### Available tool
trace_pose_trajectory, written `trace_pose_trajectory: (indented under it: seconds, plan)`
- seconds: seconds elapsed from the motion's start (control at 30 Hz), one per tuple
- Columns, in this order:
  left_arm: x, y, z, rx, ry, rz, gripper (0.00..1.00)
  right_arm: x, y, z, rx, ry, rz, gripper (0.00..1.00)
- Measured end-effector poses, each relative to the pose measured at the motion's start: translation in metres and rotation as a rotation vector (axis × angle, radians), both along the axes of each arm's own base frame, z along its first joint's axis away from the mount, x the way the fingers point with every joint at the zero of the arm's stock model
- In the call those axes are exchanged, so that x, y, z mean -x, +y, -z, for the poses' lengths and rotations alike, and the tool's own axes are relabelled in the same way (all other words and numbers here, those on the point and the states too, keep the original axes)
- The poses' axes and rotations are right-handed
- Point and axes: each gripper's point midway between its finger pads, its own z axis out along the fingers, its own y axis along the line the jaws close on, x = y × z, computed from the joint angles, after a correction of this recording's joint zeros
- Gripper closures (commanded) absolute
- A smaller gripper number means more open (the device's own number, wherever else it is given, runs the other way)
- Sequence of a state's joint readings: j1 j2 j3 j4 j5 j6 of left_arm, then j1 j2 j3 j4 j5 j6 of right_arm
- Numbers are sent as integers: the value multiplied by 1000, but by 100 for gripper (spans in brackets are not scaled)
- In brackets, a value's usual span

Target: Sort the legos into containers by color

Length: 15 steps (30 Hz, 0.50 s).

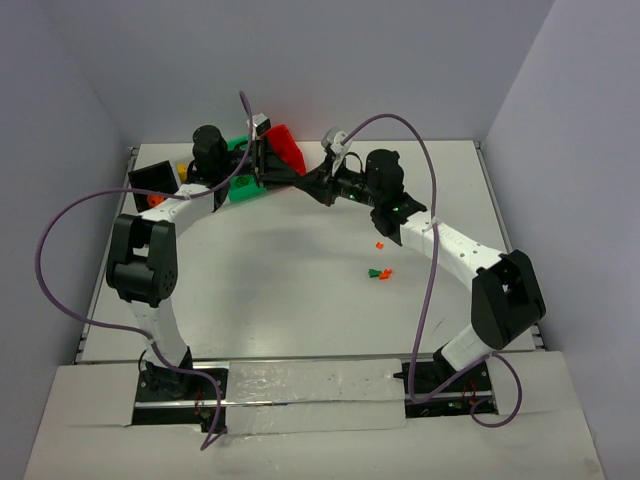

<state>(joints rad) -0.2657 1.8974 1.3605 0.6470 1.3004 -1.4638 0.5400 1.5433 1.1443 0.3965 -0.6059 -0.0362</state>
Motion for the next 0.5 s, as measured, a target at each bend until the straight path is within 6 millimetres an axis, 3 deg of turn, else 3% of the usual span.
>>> trace_pose_trajectory:
  seconds: [0.13,0.23,0.3,0.33,0.5]
  plan:
    - [0,1,-1,3,6,-1,100,-1,0,-1,3,-8,3,87]
    - [-2,3,-3,10,6,-6,100,-2,0,-3,2,-15,7,69]
    - [-3,6,-5,17,-1,-13,100,-2,1,-4,2,-22,10,63]
    - [-3,8,-5,19,-6,-14,100,-1,2,-4,2,-22,10,47]
    - [-10,21,-5,24,-18,-44,100,-3,1,-2,20,-30,25,26]
